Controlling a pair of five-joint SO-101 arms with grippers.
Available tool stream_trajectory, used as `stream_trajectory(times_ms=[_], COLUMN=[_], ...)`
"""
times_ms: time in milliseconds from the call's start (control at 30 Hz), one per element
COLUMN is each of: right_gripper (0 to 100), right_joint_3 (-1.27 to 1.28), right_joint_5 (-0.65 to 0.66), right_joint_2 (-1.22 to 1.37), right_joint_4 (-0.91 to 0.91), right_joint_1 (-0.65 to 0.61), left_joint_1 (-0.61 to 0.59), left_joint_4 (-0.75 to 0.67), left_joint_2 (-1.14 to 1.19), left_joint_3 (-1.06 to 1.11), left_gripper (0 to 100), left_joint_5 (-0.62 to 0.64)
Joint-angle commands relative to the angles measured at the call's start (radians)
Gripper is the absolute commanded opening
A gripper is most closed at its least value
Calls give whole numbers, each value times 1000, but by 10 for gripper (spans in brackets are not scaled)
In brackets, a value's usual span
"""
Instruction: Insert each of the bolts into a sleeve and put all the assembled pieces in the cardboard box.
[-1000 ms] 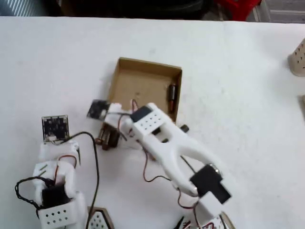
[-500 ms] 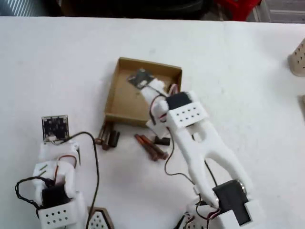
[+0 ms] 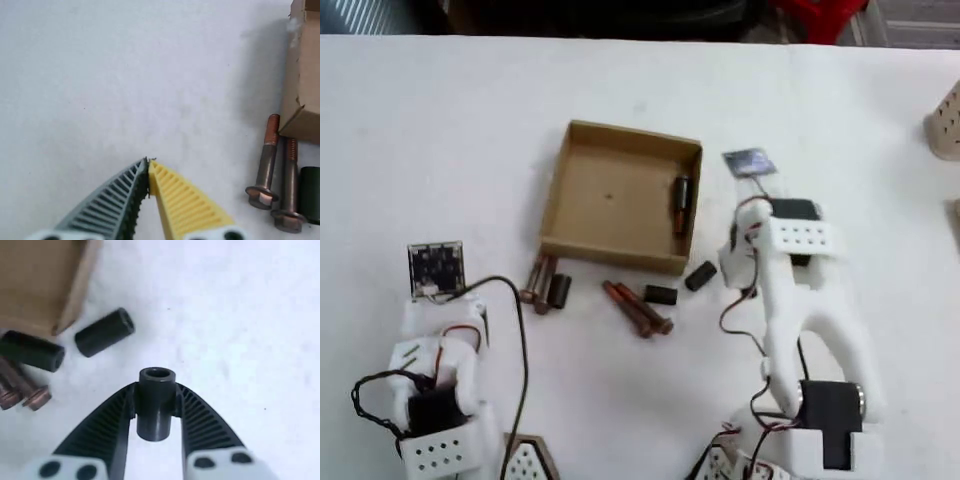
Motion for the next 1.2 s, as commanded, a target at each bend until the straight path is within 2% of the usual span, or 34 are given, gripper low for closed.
stream_trajectory(times_ms=[0,200,400,633,733,967,1167], right_gripper=[17,17,17,17,17,17,17], right_joint_3=[31,106,186,212,213,215,216], right_joint_5=[-5,-5,-5,-5,-5,-5,-5], right_joint_2=[-48,-48,-48,-48,-48,-39,-39], right_joint_4=[-67,-157,-271,-274,-274,-303,-311], right_joint_1=[130,314,441,444,438,438,438], left_joint_1=[-4,-1,139,150,150,154,305], left_joint_4=[2,5,54,92,89,43,49], left_joint_2=[-7,-5,-5,25,177,819,1159], left_joint_3=[0,0,-2,-123,-244,-643,-832], left_gripper=[21,24,53,53,53,53,54], left_joint_5=[-8,-9,-21,-29,-29,-29,-29])
